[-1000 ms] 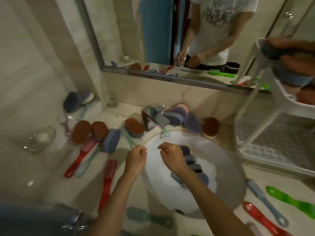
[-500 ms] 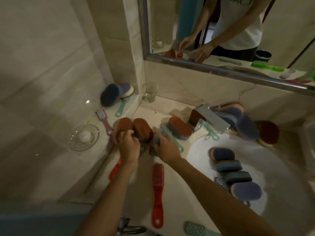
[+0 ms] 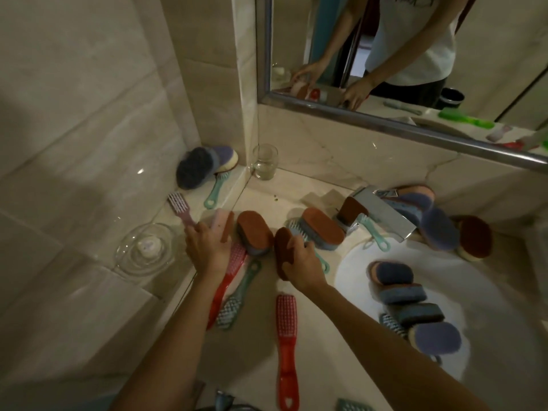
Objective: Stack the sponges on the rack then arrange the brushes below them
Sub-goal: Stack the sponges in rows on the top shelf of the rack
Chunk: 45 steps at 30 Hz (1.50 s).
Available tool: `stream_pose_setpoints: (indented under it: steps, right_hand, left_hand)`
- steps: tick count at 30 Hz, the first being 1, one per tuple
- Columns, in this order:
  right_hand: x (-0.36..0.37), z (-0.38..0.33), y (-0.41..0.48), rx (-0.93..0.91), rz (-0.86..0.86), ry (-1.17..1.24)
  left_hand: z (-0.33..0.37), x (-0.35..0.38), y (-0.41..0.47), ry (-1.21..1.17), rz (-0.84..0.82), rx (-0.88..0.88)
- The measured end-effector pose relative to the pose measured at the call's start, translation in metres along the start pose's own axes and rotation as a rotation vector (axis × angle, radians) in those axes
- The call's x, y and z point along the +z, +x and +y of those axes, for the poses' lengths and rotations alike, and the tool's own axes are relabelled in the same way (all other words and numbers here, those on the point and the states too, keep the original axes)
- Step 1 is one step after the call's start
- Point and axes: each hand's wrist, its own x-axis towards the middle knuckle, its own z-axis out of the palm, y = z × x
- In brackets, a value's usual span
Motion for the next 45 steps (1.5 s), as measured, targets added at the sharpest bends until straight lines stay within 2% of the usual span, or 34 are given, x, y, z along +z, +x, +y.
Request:
stream_pose_setpoints:
  steps: [3, 5, 7, 10, 12, 15, 17, 21, 24, 27, 32, 37, 39, 42, 45]
  right_hand:
    - [-0.017, 0.001, -0.008, -0.019, 0.111, 0.121]
    - [-0.036, -0.001, -0.01, -0.023, 0.125, 0.325]
    - [-0.06, -0.008, -0.013, -0.008, 0.072, 0.58]
    - [-0.089, -0.017, -0.015, 0.11, 0.028, 0.953]
    - [-0.106, -0.018, -0.019, 0.166, 0.03, 1.134]
    - [-0.132, -0.011, -0.031, 0.165, 0.049, 1.209]
    - [-0.151, 0.0, -0.041, 0.137, 0.073, 1.182]
    - [-0.197, 0.035, -0.066, 0.077, 0.102, 1.201]
    - [-0.24, 0.066, -0.088, 0.037, 0.132, 1.057]
    - [-0.285, 0.097, -0.115, 0.023, 0.242, 0.959]
    - [-0.372, 0.145, -0.161, -0.068, 0.438, 0.85]
    - [-0.456, 0.206, -0.203, -0.153, 0.515, 0.614]
    - [-0.484, 0.232, -0.215, -0.179, 0.523, 0.55]
    - [-0.519, 0.264, -0.216, -0.142, 0.577, 0.397]
    - [-0.541, 0.288, -0.21, -0.082, 0.534, 0.166]
  left_hand:
    - [0.002, -0.008, -0.009, -0.23, 0.018, -0.076]
    - [0.002, -0.014, -0.018, -0.429, 0.035, -0.084]
    - [0.011, -0.021, -0.03, -0.684, -0.023, -0.132]
    - [0.046, -0.033, -0.057, -1.218, -0.311, -0.277]
    - [0.071, -0.04, -0.072, -1.484, -0.458, -0.308]
    - [0.103, -0.045, -0.092, -1.718, -0.64, -0.312]
    - [0.126, -0.043, -0.109, -1.746, -0.749, -0.287]
    - [0.177, -0.041, -0.147, -1.724, -0.838, -0.219]
    - [0.217, -0.039, -0.181, -1.705, -0.907, -0.181]
    - [0.254, -0.033, -0.221, -1.702, -0.982, -0.13]
    - [0.319, -0.028, -0.284, -1.738, -1.005, -0.052]
    - [0.385, -0.012, -0.347, -1.63, -1.03, -0.007]
    - [0.408, -0.007, -0.369, -1.666, -1.071, -0.024]
    - [0.434, -0.001, -0.392, -1.683, -1.125, -0.038]
    - [0.452, 0.004, -0.407, -1.548, -1.146, -0.041]
